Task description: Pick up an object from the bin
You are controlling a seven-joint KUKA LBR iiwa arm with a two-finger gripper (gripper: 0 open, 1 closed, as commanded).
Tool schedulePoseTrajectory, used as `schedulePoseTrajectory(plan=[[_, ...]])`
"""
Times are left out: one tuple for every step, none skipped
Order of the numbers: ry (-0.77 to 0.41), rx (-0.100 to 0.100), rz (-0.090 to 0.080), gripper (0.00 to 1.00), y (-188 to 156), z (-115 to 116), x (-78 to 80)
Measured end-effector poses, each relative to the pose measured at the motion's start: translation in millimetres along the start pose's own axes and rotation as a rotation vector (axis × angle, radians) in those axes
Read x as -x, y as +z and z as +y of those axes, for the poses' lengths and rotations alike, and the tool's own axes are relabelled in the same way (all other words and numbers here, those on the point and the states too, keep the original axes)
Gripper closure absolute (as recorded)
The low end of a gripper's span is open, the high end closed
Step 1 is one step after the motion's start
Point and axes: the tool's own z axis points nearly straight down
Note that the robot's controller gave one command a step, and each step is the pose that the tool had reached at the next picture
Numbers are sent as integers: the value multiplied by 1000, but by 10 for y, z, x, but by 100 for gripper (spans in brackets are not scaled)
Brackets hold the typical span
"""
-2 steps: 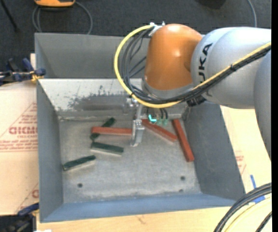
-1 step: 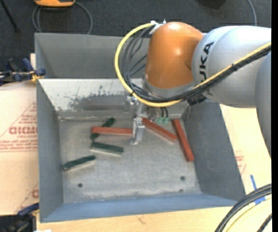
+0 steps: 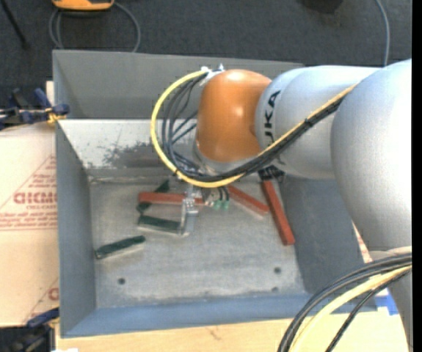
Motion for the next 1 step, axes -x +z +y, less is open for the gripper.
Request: schedulePoseTrajectory(plan=[[-24, -3, 10, 0, -34, -35, 324]])
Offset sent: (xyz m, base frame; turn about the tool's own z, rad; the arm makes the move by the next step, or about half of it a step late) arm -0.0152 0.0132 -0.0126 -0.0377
